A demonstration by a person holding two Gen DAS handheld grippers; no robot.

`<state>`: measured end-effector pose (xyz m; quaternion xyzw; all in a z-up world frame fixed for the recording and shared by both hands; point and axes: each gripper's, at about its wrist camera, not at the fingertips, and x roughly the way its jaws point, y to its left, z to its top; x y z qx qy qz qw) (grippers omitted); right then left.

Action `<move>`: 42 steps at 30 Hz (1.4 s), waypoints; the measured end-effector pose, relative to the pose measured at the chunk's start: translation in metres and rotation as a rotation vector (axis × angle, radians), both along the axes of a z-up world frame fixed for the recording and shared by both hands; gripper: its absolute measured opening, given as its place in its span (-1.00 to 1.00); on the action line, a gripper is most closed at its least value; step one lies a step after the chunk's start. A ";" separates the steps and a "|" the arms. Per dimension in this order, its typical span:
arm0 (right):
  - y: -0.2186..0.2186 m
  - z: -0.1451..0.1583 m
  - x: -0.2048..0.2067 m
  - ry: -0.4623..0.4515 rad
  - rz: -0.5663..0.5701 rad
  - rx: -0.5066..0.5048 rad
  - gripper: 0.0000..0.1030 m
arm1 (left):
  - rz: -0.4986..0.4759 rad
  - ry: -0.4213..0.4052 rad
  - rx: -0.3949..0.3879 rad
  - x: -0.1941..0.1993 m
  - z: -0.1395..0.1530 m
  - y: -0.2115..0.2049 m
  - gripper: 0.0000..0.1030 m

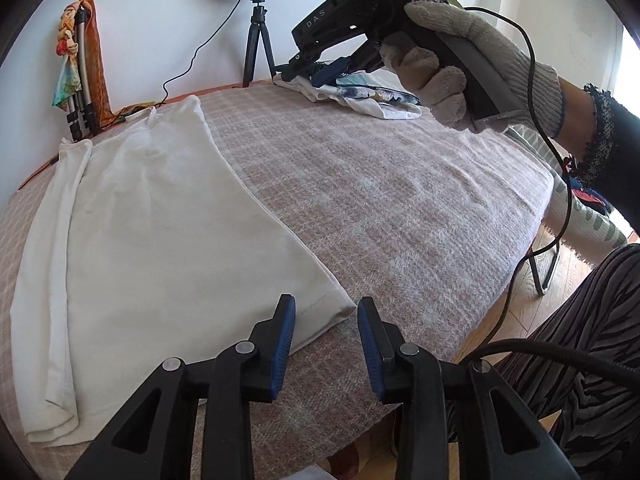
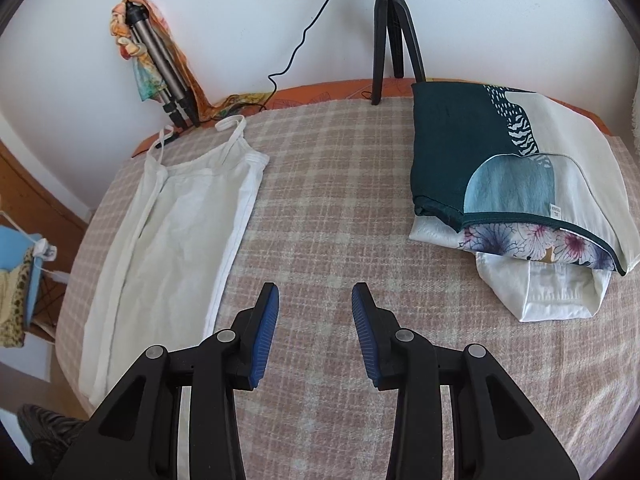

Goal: Fold small clothes
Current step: 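Open both tools and move them to the camisole's other side edge, then grasp the other side edge with both tools and fold it over the middle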

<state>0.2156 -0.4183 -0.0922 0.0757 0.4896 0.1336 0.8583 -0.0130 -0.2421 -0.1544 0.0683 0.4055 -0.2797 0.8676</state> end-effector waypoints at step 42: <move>0.136 -0.012 0.126 0.019 0.016 0.087 -0.97 | 0.299 0.001 -0.250 0.002 0.027 0.077 -0.90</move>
